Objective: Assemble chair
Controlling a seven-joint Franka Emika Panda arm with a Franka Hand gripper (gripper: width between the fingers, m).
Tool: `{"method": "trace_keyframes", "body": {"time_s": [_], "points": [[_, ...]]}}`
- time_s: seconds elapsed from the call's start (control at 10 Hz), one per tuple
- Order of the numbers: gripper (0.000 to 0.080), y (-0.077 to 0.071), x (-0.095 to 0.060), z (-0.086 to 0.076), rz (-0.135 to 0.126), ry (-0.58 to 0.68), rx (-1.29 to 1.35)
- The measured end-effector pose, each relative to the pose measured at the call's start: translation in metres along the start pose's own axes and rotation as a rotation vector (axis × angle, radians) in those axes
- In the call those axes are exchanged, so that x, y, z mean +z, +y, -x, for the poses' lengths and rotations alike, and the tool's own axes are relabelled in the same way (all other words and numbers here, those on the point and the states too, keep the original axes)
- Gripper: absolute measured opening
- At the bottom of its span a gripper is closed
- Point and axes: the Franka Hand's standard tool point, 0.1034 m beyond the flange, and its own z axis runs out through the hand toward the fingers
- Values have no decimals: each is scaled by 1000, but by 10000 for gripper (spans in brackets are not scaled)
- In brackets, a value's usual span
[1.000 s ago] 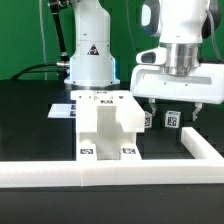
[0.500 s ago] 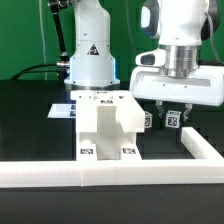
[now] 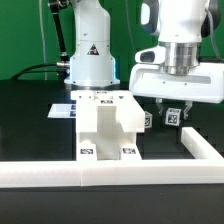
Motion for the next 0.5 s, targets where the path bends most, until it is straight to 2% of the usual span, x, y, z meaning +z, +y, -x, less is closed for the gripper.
{"method": "trace_keyframes", "body": {"time_s": [0.1, 0.2, 0.4, 0.5], "points": [[288, 0, -10, -3, -2, -17, 0], [289, -2, -29, -7, -7, -45, 4], [290, -3, -65, -23, -37, -61, 6], [290, -1, -84, -37, -56, -64, -12]]}}
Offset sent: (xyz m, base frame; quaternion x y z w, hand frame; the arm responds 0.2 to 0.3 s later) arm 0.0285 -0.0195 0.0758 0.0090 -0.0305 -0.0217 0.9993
